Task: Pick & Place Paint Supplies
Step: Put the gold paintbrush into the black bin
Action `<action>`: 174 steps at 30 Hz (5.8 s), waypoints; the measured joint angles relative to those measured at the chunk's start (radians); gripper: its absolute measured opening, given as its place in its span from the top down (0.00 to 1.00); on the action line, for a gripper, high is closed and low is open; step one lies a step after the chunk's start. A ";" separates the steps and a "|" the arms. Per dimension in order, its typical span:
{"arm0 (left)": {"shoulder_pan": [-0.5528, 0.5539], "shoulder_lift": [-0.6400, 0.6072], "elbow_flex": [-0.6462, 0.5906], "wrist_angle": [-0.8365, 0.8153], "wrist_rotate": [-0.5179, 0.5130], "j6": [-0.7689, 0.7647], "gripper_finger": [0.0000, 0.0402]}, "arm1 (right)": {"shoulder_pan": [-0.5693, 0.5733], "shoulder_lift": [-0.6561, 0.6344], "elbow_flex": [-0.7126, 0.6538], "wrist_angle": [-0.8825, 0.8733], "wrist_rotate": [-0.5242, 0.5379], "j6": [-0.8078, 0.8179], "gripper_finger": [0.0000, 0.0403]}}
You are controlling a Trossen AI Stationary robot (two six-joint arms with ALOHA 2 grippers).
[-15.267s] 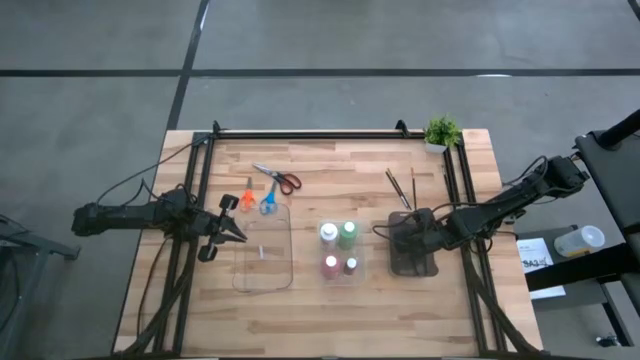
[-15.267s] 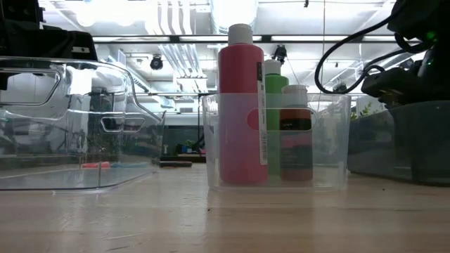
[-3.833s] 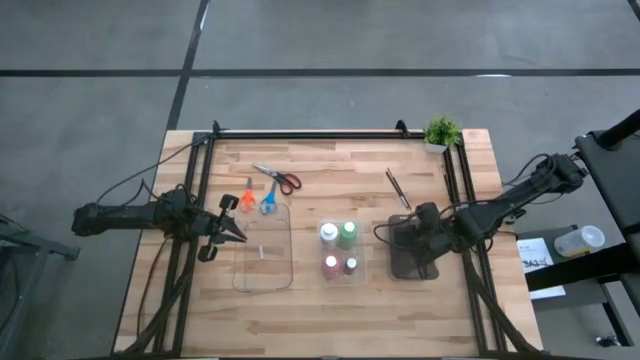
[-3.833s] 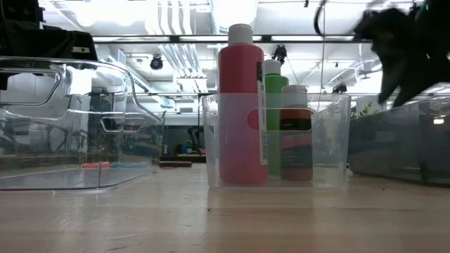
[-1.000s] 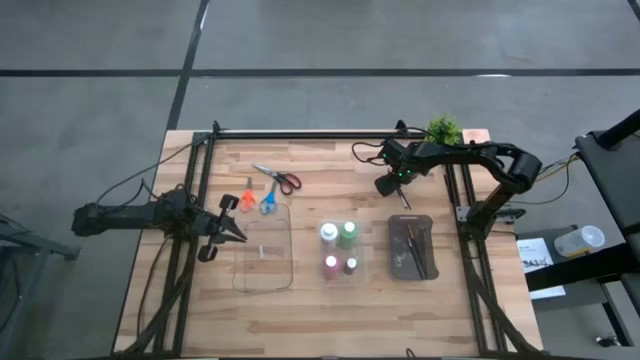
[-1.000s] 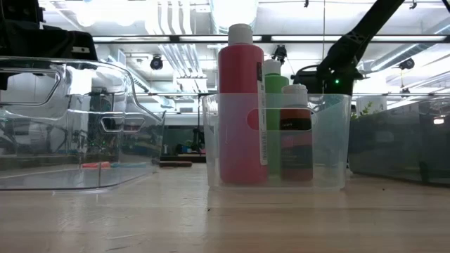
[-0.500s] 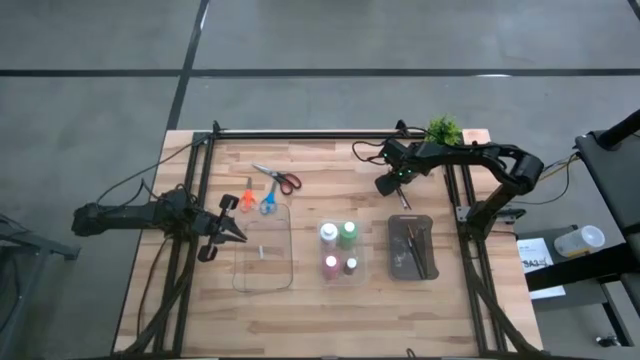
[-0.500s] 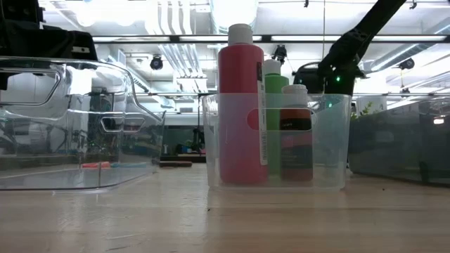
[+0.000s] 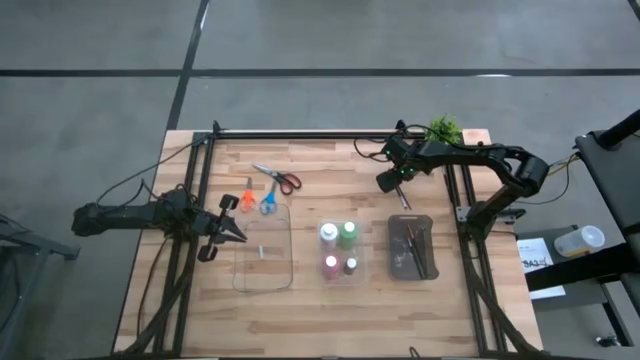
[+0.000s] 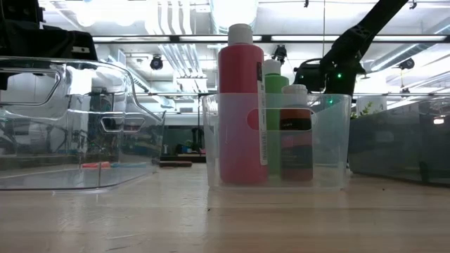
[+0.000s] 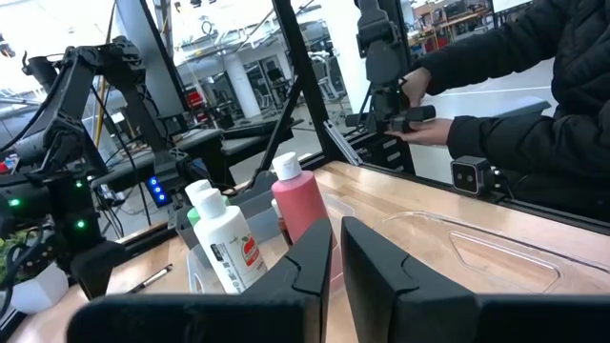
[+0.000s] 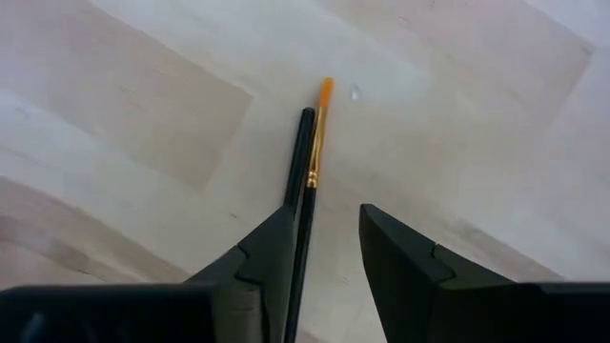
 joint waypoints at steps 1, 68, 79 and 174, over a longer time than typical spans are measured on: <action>0.000 0.000 0.000 0.000 0.000 0.000 0.91 | 0.000 0.000 0.000 -0.003 0.000 0.000 0.71; 0.000 0.000 0.000 0.000 0.000 0.000 0.91 | 0.029 0.000 -0.051 -0.012 0.022 0.064 0.71; 0.000 0.000 0.000 0.000 0.000 0.000 0.91 | 0.045 -0.030 -0.033 0.005 -0.040 0.059 0.71; 0.000 0.000 0.000 0.000 0.000 0.000 0.91 | 0.089 -0.239 -0.016 0.005 -0.069 0.154 0.97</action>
